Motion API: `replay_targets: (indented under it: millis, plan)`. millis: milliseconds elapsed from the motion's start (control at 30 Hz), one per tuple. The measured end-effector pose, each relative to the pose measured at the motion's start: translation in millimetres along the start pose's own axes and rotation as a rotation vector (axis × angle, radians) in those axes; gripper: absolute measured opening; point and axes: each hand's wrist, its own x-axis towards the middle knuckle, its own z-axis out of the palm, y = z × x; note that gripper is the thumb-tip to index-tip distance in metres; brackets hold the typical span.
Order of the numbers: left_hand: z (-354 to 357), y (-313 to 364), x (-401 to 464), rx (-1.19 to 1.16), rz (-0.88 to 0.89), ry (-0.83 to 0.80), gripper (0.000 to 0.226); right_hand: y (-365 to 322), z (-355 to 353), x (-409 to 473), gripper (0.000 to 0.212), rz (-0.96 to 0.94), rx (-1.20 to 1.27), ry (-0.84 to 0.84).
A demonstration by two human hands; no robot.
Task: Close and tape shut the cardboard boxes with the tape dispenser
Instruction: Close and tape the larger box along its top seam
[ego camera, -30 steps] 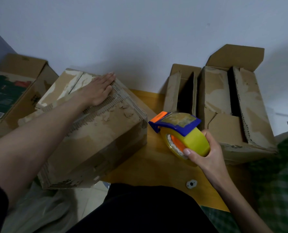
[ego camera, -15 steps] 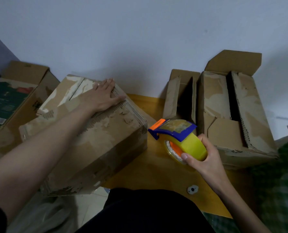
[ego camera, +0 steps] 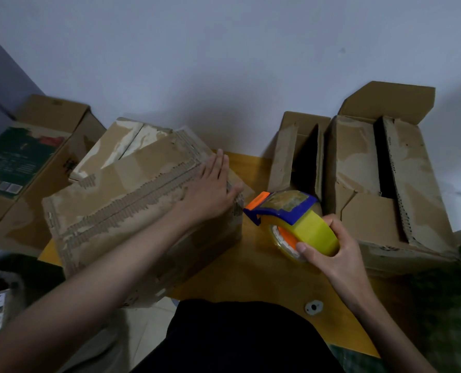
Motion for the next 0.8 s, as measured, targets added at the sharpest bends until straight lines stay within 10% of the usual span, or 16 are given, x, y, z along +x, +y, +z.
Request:
replay_targets:
  millis: [367, 800]
  plan:
    - [5, -11, -1, -0.005, 0.033, 0.014, 0.092, -15, -3, 3, 0.096, -0.215, -0.151, -0.004]
    - [10, -12, 2, -0.050, 0.035, 0.034, 0.100, -25, -5, -6, 0.074, -0.269, -0.268, -0.100]
